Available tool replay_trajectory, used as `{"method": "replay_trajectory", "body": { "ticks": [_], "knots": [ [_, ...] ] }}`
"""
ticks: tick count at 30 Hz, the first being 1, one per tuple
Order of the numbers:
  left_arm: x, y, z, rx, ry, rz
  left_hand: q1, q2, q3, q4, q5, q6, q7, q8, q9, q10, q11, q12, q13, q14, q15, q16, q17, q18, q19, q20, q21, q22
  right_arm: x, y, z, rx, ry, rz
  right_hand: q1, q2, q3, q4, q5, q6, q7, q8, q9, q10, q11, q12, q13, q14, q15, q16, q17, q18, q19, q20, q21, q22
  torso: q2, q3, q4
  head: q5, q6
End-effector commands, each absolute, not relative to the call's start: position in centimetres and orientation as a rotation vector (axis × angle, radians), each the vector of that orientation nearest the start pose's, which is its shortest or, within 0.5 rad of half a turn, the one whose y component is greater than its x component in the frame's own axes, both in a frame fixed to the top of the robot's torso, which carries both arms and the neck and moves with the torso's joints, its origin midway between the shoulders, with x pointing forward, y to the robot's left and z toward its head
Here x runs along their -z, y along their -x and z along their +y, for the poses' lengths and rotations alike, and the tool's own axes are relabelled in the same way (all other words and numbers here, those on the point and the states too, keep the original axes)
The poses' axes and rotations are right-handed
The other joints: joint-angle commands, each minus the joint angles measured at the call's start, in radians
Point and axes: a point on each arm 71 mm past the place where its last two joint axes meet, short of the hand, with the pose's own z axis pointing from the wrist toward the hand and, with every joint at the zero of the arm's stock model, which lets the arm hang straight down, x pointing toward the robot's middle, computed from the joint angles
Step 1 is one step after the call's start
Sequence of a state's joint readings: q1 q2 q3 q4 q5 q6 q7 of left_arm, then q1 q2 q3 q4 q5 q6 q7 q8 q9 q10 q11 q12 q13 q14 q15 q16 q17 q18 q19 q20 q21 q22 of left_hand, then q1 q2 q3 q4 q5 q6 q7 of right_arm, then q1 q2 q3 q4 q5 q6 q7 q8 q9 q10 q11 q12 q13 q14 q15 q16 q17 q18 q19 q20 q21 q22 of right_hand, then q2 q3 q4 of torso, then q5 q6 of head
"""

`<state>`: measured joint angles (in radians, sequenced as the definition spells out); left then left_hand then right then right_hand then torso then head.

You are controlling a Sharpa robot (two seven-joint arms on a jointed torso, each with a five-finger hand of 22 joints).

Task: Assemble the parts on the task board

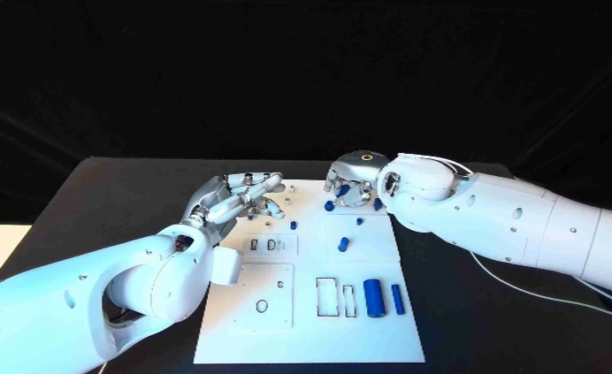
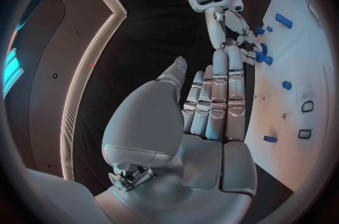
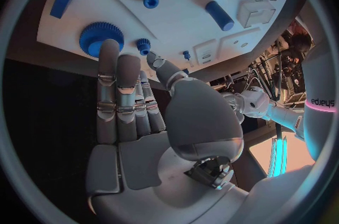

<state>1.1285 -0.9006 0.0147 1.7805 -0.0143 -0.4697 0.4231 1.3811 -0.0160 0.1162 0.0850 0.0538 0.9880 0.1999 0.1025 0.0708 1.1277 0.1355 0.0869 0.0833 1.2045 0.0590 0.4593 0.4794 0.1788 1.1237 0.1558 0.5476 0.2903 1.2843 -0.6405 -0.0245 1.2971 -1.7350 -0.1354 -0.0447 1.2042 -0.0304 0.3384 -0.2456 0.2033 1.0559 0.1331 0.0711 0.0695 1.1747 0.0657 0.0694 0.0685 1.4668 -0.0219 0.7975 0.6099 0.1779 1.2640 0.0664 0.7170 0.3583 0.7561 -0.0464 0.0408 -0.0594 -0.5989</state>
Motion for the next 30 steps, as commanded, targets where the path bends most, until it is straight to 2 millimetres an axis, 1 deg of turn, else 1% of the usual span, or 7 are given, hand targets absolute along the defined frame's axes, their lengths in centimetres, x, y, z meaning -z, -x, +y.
{"method": "replay_trajectory", "body": {
  "ticks": [1,11,18,24,25,28,30],
  "knots": [
    [16.55,-43.43,17.05,1.643,1.125,1.405,-0.011,-0.001,-0.001,-0.006,0.006,0.004,0.003,-0.005,-0.001,0.006,-0.003,-0.007,0.002,-0.008,0.000,0.006,0.003,-0.002,-0.008,0.001,0.008,0.003,16.03,-53.54,-15.22,-0.420,0.588,1.647,-0.001,-0.004,0.007,0.001,-0.002,0.001,-0.007,-0.004,0.000,-0.006,0.001,-0.004,-0.001,0.027,-0.007,0.023,0.024,0.004,-0.010,-0.001,0.010,0.006,0.009,-0.0005,0.0017,-0.002,-0.001],
    [16.54,-43.41,17.13,1.639,1.127,1.405,-0.013,-0.001,-0.001,-0.008,0.006,0.003,0.004,-0.007,-0.001,0.004,-0.001,-0.009,0.002,-0.020,0.002,0.013,0.010,-0.002,-0.020,0.003,0.018,0.012,16.10,-53.57,-14.83,-0.418,0.603,1.648,-0.001,-0.003,0.016,0.008,-0.005,0.007,-0.007,-0.002,0.002,-0.005,0.001,-0.002,0.000,0.027,-0.013,0.082,0.085,0.005,-0.014,-0.003,0.035,0.021,0.017,-0.0012,0.0031,-0.002,-0.002],
    [16.50,-43.36,17.16,1.639,1.127,1.406,-0.013,-0.001,-0.001,-0.008,0.006,0.003,0.004,-0.007,-0.001,0.004,-0.001,-0.009,0.002,-0.021,0.002,0.014,0.011,-0.002,-0.021,0.003,0.019,0.013,16.17,-53.52,-14.48,-0.426,0.612,1.654,-0.002,-0.001,0.022,0.015,-0.006,0.014,-0.008,0.000,0.003,-0.001,0.000,-0.001,0.000,0.027,-0.014,0.113,0.118,0.004,-0.018,-0.004,0.049,0.031,0.022,-0.0004,0.0017,0.000,-0.005],
    [16.54,-43.44,17.21,1.635,1.129,1.407,-0.013,-0.001,0.000,-0.010,0.006,0.002,0.004,-0.008,-0.001,0.004,-0.001,-0.010,0.003,-0.026,0.003,0.018,0.014,-0.002,-0.027,0.004,0.024,0.017,16.18,-53.45,-14.33,-0.434,0.619,1.653,-0.004,-0.001,0.026,0.022,-0.010,0.022,-0.010,0.001,0.004,0.004,-0.001,0.000,0.001,0.027,-0.014,0.139,0.144,0.004,-0.021,-0.003,0.062,0.039,0.025,-0.0018,0.0026,0.000,-0.005],
    [16.55,-43.45,17.21,1.634,1.129,1.407,-0.013,-0.001,0.000,-0.010,0.006,0.002,0.004,-0.008,-0.001,0.004,-0.001,-0.010,0.003,-0.026,0.003,0.018,0.014,-0.002,-0.027,0.004,0.024,0.017,16.19,-53.46,-14.34,-0.434,0.620,1.653,-0.004,-0.001,0.027,0.023,-0.010,0.023,-0.010,0.002,0.004,0.005,-0.001,0.001,0.001,0.027,-0.014,0.140,0.145,0.004,-0.022,-0.003,0.064,0.040,0.026,-0.0016,0.0016,0.001,-0.005],
    [16.57,-43.47,17.21,1.633,1.130,1.408,-0.013,-0.001,0.000,-0.010,0.006,0.002,0.004,-0.008,-0.001,0.004,-0.001,-0.010,0.003,-0.026,0.003,0.018,0.014,-0.002,-0.027,0.004,0.024,0.017,16.22,-53.50,-14.38,-0.434,0.622,1.656,-0.005,0.001,0.029,0.028,-0.013,0.029,-0.011,0.003,0.006,0.007,-0.002,0.001,0.001,0.025,-0.014,0.148,0.152,0.004,-0.024,-0.003,0.069,0.044,0.028,-0.0020,0.0016,0.002,-0.005],
    [16.59,-43.51,17.24,1.630,1.131,1.409,-0.013,-0.001,0.000,-0.011,0.006,0.002,0.005,-0.009,-0.001,0.003,0.000,-0.010,0.003,-0.027,0.003,0.020,0.016,-0.002,-0.029,0.004,0.026,0.019,16.24,-53.52,-14.35,-0.438,0.622,1.657,-0.005,0.004,0.031,0.032,-0.017,0.032,-0.012,0.004,0.006,0.009,-0.003,0.001,0.001,0.024,-0.015,0.154,0.158,0.005,-0.026,-0.003,0.073,0.046,0.028,-0.0013,0.0014,0.003,-0.005]
  ]
}}
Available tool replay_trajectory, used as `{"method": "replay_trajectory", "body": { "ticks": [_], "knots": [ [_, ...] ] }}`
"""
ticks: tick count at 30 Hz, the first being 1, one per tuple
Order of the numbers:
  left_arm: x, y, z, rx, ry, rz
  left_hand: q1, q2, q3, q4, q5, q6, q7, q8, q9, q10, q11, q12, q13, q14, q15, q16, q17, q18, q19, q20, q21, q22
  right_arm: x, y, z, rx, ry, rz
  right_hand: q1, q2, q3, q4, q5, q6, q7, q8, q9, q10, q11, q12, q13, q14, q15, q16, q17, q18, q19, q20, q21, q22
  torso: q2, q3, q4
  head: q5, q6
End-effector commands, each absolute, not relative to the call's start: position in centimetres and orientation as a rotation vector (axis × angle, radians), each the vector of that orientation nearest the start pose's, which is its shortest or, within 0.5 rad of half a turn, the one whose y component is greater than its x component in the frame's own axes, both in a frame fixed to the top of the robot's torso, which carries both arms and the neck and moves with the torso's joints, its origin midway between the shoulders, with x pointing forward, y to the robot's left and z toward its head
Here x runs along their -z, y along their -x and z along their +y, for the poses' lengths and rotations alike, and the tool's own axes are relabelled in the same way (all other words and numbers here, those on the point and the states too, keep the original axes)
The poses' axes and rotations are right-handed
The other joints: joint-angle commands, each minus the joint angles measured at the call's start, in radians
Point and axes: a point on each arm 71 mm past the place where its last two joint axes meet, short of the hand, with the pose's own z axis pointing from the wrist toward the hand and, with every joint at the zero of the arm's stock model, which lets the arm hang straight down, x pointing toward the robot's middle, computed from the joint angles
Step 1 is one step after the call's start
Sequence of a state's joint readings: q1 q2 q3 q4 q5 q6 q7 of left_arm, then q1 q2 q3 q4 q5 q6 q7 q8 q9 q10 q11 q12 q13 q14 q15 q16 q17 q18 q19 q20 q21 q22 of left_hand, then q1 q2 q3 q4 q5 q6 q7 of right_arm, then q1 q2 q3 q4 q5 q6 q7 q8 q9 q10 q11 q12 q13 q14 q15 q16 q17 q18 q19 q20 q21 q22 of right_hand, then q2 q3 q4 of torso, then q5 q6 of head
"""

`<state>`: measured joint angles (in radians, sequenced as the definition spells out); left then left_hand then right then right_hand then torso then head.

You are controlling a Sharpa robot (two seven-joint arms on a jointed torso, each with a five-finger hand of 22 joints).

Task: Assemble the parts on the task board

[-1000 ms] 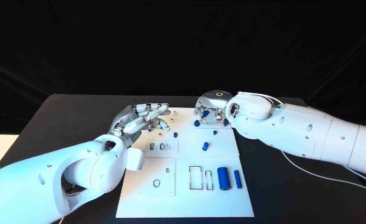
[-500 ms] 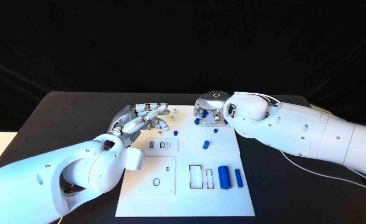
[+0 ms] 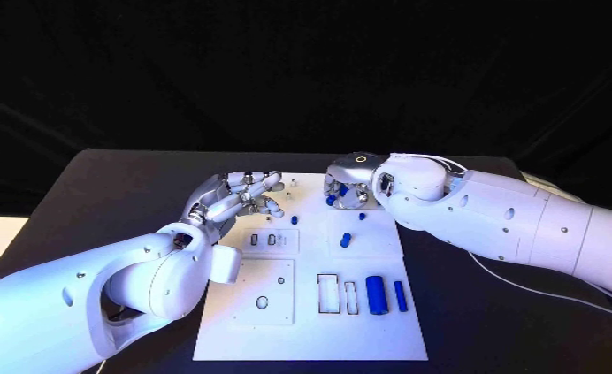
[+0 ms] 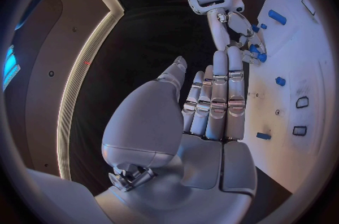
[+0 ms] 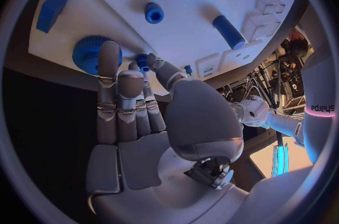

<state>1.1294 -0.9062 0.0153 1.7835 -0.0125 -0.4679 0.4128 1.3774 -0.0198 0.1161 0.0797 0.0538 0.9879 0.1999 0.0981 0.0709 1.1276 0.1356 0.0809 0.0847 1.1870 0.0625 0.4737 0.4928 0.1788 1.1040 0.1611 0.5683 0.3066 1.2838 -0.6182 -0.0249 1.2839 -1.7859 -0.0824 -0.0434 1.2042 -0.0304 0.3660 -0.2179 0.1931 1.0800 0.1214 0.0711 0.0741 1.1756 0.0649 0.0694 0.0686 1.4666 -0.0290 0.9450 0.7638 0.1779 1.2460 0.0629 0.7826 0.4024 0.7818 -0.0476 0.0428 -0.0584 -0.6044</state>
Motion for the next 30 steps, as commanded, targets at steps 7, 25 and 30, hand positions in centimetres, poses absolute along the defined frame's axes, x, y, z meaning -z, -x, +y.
{"method": "replay_trajectory", "body": {
  "ticks": [7,25,30],
  "knots": [
    [16.7,-43.6,17.3,1.623,1.134,1.410,-0.009,0.003,0.000,-0.007,0.006,-0.003,0.007,-0.007,-0.001,-0.001,0.001,-0.006,0.002,-0.014,0.001,0.010,0.006,-0.002,-0.015,0.000,0.012,0.008,16.3,-53.6,-14.2,-0.449,0.625,1.657,0.007,0.032,0.025,0.022,-0.053,0.039,-0.009,0.015,0.009,0.030,-0.009,0.006,0.002,0.030,-0.009,0.068,0.071,0.004,-0.013,-0.001,0.030,0.017,0.005,-0.0004,0.0003,0.000,-0.002],
    [16.7,-43.8,17.7,1.618,1.135,1.406,-0.014,0.004,0.000,-0.008,0.005,-0.008,0.009,-0.009,-0.001,-0.005,0.004,-0.007,0.003,-0.022,0.003,0.020,0.013,-0.002,-0.028,0.002,0.024,0.019,14.4,-53.6,-13.9,-0.546,0.443,1.461,0.019,0.048,0.064,0.069,-0.130,0.066,-0.008,0.022,0.030,0.064,-0.010,0.001,0.001,0.026,-0.002,0.147,0.147,0.000,-0.021,0.005,0.100,0.079,0.011,-0.0012,0.0020,0.005,0.003],
    [16.7,-43.8,17.9,1.617,1.134,1.402,-0.014,0.004,0.000,-0.008,0.005,-0.008,0.009,-0.009,-0.001,-0.006,0.004,-0.007,0.003,-0.023,0.003,0.021,0.014,-0.002,-0.028,0.002,0.025,0.019,14.3,-53.9,-13.1,-0.543,0.419,1.445,0.020,0.047,0.068,0.072,-0.131,0.063,-0.006,0.020,0.031,0.061,-0.009,-0.001,0.001,0.026,0.000,0.150,0.150,-0.001,-0.022,0.006,0.104,0.083,0.012,-0.0014,0.0003,0.006,0.005]
  ]
}}
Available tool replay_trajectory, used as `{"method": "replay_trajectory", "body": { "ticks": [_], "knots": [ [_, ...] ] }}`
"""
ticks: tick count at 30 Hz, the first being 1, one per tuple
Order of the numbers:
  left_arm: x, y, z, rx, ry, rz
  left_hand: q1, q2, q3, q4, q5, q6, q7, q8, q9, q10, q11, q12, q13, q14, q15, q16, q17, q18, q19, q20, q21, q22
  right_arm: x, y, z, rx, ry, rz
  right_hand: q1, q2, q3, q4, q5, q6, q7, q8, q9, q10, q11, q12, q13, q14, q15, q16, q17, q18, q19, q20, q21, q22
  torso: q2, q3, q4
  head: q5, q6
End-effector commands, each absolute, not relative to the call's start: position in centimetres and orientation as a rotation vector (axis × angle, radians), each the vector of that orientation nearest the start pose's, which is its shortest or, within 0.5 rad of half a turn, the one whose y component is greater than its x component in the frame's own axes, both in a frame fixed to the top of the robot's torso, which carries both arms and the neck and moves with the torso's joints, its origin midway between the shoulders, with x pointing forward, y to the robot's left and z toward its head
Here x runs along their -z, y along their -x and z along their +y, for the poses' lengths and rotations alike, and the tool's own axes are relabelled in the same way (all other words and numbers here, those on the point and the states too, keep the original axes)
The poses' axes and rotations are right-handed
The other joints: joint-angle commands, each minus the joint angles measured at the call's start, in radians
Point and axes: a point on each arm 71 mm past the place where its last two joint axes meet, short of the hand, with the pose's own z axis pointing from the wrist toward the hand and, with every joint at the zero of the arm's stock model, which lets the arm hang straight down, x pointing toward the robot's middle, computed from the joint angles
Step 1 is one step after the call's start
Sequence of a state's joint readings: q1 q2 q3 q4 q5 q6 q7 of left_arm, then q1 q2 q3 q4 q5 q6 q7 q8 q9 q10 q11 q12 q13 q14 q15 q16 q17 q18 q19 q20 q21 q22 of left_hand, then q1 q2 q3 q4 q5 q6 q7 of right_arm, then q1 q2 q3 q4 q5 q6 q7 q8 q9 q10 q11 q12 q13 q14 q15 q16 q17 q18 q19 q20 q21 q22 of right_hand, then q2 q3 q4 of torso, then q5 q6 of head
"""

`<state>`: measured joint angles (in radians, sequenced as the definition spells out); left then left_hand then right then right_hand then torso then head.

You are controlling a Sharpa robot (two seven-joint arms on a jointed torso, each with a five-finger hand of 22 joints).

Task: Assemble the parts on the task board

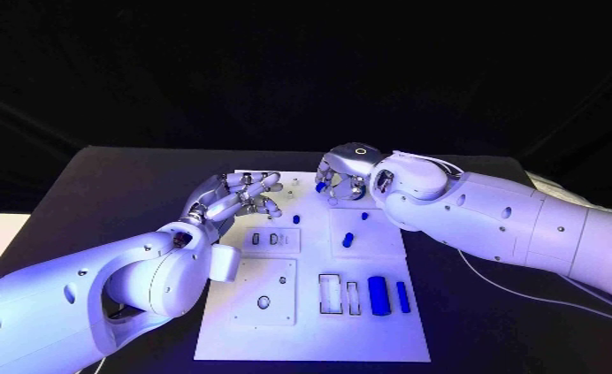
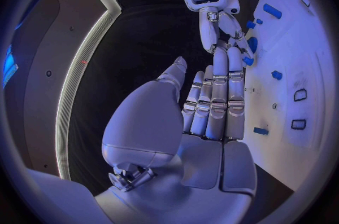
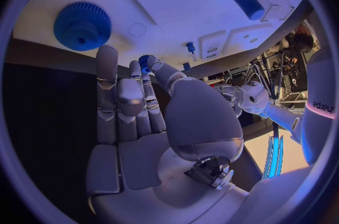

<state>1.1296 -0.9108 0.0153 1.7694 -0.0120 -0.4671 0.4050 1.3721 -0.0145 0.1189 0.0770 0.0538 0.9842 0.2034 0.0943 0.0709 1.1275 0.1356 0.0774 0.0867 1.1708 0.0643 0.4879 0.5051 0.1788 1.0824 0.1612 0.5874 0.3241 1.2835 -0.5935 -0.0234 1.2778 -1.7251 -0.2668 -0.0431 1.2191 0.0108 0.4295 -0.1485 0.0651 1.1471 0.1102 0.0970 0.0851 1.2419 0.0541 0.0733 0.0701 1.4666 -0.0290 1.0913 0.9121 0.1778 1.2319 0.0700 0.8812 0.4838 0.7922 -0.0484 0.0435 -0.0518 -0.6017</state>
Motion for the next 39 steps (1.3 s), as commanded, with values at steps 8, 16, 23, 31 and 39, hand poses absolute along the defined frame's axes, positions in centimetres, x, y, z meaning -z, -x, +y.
{"method": "replay_trajectory", "body": {
  "ticks": [8,16,23,31,39],
  "knots": [
    [16.7,-43.8,17.8,1.623,1.131,1.403,-0.012,-0.001,-0.005,-0.005,0.006,-0.007,0.007,-0.006,-0.001,-0.008,0.005,-0.004,0.002,-0.016,0.003,0.007,0.003,-0.002,-0.017,0.004,0.010,0.006,14.4,-54.7,-11.7,-0.537,0.405,1.429,0.005,0.003,0.010,0.008,-0.004,-0.009,0.008,-0.009,0.021,-0.012,0.005,-0.008,-0.002,0.024,0.002,0.007,0.003,0.000,-0.012,0.001,0.008,0.002,0.005,-0.0021,0.0038,-0.001,0.003],
    [16.6,-43.7,17.7,1.628,1.129,1.405,-0.012,0.000,-0.005,-0.006,0.006,-0.007,0.007,-0.006,-0.001,-0.009,0.006,-0.004,0.002,-0.020,0.004,0.007,0.003,-0.002,-0.021,0.005,0.011,0.007,14.6,-55.3,-10.6,-0.527,0.409,1.417,0.001,-0.003,0.013,0.016,-0.010,-0.013,0.011,-0.013,0.022,-0.019,0.008,-0.009,-0.003,0.021,0.005,0.006,0.000,0.000,-0.017,0.003,0.010,0.001,0.008,-0.0042,0.0067,-0.002,0.006],
    [16.6,-43.7,17.6,1.632,1.128,1.408,-0.012,0.000,-0.004,-0.007,0.006,-0.007,0.007,-0.006,-0.001,-0.009,0.006,-0.003,0.003,-0.022,0.004,0.006,0.003,-0.002,-0.024,0.005,0.011,0.008,14.7,-55.6,-10.0,-0.525,0.410,1.416,0.001,-0.003,0.013,0.017,-0.010,-0.014,0.011,-0.013,0.022,-0.019,0.008,-0.009,-0.003,0.021,0.005,0.007,0.001,0.000,-0.018,0.003,0.011,0.002,0.010,-0.0039,0.0056,0.002,0.003],
    [16.6,-43.7,17.6,1.632,1.129,1.409,-0.011,0.000,-0.004,-0.007,0.006,-0.007,0.007,-0.006,-0.001,-0.009,0.006,-0.003,0.003,-0.023,0.004,0.006,0.003,-0.002,-0.025,0.006,0.012,0.009,14.9,-55.6,-9.6,-0.535,0.428,1.433,-0.002,-0.011,0.013,0.021,-0.010,-0.016,0.012,-0.015,0.024,-0.023,0.010,-0.009,-0.003,0.021,0.006,0.013,0.008,0.000,-0.020,0.005,0.015,0.006,0.011,-0.0047,0.0057,0.002,0.002],
    [16.6,-43.8,17.6,1.630,1.130,1.410,-0.011,0.001,-0.004,-0.007,0.006,-0.007,0.007,-0.006,-0.001,-0.010,0.006,-0.003,0.003,-0.024,0.004,0.006,0.003,-0.002,-0.026,0.006,0.012,0.009,15.0,-55.7,-9.5,-0.540,0.437,1.449,-0.004,-0.014,0.012,0.024,-0.010,-0.016,0.012,-0.016,0.024,-0.024,0.010,-0.009,-0.003,0.021,0.007,0.015,0.010,0.000,-0.020,0.005,0.017,0.008,0.013,-0.0061,0.0065,0.000,0.000]
  ]
}}
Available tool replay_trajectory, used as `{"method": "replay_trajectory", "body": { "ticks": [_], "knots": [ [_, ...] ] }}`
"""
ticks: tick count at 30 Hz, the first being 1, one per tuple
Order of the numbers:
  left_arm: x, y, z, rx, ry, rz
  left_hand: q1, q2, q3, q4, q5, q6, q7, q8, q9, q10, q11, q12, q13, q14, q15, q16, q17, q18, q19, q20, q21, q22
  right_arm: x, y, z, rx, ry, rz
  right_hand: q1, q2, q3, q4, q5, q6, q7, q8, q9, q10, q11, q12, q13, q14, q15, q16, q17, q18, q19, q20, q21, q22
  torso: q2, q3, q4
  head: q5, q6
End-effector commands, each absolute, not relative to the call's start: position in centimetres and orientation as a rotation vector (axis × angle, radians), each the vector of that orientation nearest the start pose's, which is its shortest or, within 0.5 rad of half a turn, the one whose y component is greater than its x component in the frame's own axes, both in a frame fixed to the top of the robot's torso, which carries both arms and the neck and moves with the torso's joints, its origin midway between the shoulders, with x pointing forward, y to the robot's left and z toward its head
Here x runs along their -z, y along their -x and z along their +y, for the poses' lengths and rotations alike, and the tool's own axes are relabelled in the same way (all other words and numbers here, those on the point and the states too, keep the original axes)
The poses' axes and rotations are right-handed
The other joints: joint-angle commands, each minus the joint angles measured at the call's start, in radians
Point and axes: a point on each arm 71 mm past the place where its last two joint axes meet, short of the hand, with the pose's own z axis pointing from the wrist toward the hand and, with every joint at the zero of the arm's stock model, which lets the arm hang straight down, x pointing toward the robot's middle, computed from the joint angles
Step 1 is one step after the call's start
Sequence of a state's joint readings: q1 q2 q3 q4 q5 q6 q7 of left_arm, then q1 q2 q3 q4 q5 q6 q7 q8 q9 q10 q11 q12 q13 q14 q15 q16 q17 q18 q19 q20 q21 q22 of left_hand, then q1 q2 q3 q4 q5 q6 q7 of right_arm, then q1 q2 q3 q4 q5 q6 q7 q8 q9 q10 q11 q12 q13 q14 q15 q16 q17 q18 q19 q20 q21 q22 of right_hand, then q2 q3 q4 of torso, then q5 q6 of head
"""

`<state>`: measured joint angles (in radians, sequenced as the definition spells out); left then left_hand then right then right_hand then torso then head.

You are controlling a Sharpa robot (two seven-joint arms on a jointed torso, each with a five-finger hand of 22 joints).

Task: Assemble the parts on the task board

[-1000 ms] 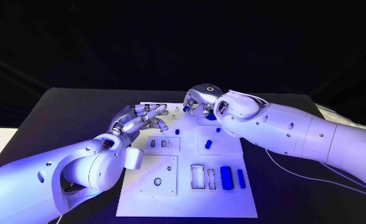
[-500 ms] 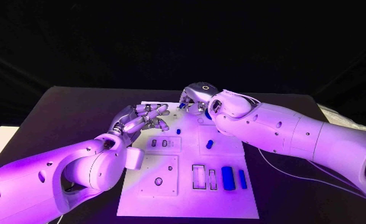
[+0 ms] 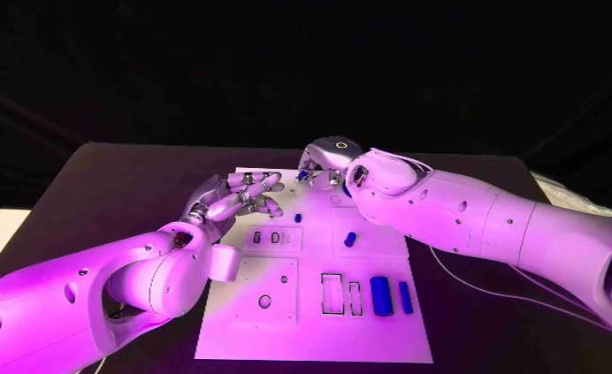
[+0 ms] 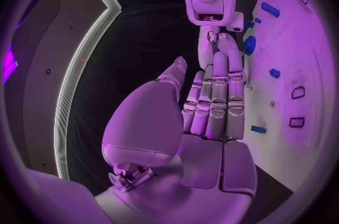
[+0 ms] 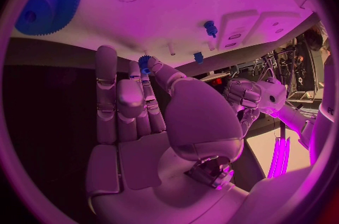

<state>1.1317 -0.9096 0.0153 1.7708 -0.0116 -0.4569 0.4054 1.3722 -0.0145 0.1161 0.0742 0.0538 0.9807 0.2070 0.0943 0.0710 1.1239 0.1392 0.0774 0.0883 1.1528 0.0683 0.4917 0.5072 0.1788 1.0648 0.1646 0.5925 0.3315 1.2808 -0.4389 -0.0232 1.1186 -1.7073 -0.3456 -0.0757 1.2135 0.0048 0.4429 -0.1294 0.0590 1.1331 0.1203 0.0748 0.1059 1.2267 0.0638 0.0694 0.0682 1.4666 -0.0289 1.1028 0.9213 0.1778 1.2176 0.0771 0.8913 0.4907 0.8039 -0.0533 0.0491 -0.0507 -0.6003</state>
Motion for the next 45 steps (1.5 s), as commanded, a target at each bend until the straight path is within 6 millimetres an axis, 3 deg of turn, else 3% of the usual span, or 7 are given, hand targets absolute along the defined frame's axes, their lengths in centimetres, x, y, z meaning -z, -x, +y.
{"method": "replay_trajectory", "body": {
  "ticks": [1,24,28,30,33,40,45],
  "knots": [
    [16.6,-43.8,17.6,1.630,1.130,1.410,-0.011,0.001,-0.001,-0.005,0.006,-0.004,0.004,-0.006,-0.001,-0.006,0.002,-0.003,0.001,-0.006,0.000,0.002,0.001,-0.002,-0.008,0.002,0.007,0.002,15.1,-55.7,-9.5,-0.538,0.436,1.450,0.001,-0.009,-0.002,0.005,-0.003,-0.003,0.002,0.006,0.003,-0.010,0.001,-0.005,-0.001,0.021,0.007,0.004,0.002,0.000,-0.007,-0.001,0.007,0.000,0.002,-0.0015,0.0013,-0.001,-0.002],
    [16.5,-43.8,17.4,1.635,1.129,1.416,-0.008,0.002,0.001,-0.007,0.006,-0.005,0.004,-0.006,-0.001,-0.007,0.002,-0.003,0.001,-0.008,0.001,0.003,0.001,-0.001,-0.012,0.003,0.009,0.003,15.2,-56.0,-8.7,-0.527,0.440,1.471,-0.004,-0.021,-0.004,0.015,-0.004,-0.011,0.006,0.000,0.004,-0.021,0.004,-0.006,-0.001,0.020,0.009,0.010,0.006,0.001,-0.012,0.001,0.011,0.002,0.006,-0.0063,0.0050,-0.004,-0.008],
    [16.6,-43.8,17.4,1.634,1.129,1.416,-0.006,0.003,0.002,-0.008,0.006,-0.005,0.004,-0.006,-0.001,-0.008,0.002,-0.004,0.001,-0.009,0.000,0.003,0.002,-0.001,-0.013,0.003,0.009,0.004,15.3,-56.1,-8.9,-0.513,0.430,1.480,-0.010,-0.045,-0.013,0.023,-0.003,-0.045,0.021,-0.012,-0.001,-0.061,0.016,-0.008,-0.004,0.014,0.020,0.004,-0.003,0.003,-0.029,0.008,0.002,-0.015,0.007,-0.0065,0.0053,-0.005,-0.008],
    [16.6,-43.8,17.4,1.634,1.130,1.417,-0.006,0.003,0.002,-0.008,0.006,-0.005,0.004,-0.006,-0.001,-0.008,0.002,-0.004,0.001,-0.009,0.000,0.003,0.002,-0.001,-0.013,0.003,0.009,0.004,15.3,-56.1,-9.0,-0.510,0.423,1.483,-0.013,-0.069,-0.031,0.031,-0.007,-0.126,0.051,-0.012,-0.019,-0.134,0.037,-0.009,-0.005,-0.003,0.039,-0.032,-0.051,0.001,-0.047,0.022,-0.007,-0.024,0.007,-0.0067,0.0061,-0.006,-0.008],
    [16.6,-43.9,17.5,1.631,1.131,1.418,-0.005,0.004,0.003,-0.009,0.006,-0.005,0.004,-0.006,-0.001,-0.008,0.002,-0.004,0.001,-0.009,0.000,0.003,0.002,-0.001,-0.014,0.003,0.010,0.005,15.3,-56.0,-9.0,-0.519,0.418,1.479,-0.001,-0.087,-0.061,0.032,-0.007,-0.229,0.074,-0.012,-0.039,-0.222,0.063,-0.006,-0.006,-0.024,0.054,-0.089,-0.121,0.002,-0.062,0.039,-0.018,-0.030,0.007,-0.0068,0.0076,-0.006,-0.008],
    [16.7,-43.9,17.6,1.627,1.134,1.421,-0.005,0.006,0.004,-0.009,0.006,-0.006,0.004,-0.006,-0.001,-0.009,0.003,-0.004,0.002,-0.010,0.001,0.003,0.002,-0.001,-0.015,0.003,0.011,0.006,14.8,-55.3,-9.9,-0.559,0.394,1.447,0.031,-0.079,-0.084,0.033,0.000,-0.231,0.070,-0.003,-0.032,-0.227,0.060,0.017,-0.001,-0.022,0.054,-0.094,-0.127,0.008,-0.060,0.044,-0.019,-0.035,0.007,-0.0066,0.0059,-0.006,-0.011],
    [16.7,-43.9,17.7,1.628,1.135,1.425,-0.003,0.007,0.005,-0.010,0.006,-0.006,0.005,-0.006,-0.001,-0.009,0.003,-0.004,0.002,-0.010,0.001,0.004,0.002,0.000,-0.016,0.003,0.012,0.006,13.8,-54.1,-12.9,-0.625,0.287,1.449,0.040,-0.063,-0.079,0.042,0.008,-0.184,0.067,0.012,-0.022,-0.143,0.048,0.062,0.008,0.005,0.045,-0.025,-0.045,0.008,-0.043,0.037,-0.003,-0.029,0.007,-0.0074,0.0058,-0.011,-0.009]
  ]
}}
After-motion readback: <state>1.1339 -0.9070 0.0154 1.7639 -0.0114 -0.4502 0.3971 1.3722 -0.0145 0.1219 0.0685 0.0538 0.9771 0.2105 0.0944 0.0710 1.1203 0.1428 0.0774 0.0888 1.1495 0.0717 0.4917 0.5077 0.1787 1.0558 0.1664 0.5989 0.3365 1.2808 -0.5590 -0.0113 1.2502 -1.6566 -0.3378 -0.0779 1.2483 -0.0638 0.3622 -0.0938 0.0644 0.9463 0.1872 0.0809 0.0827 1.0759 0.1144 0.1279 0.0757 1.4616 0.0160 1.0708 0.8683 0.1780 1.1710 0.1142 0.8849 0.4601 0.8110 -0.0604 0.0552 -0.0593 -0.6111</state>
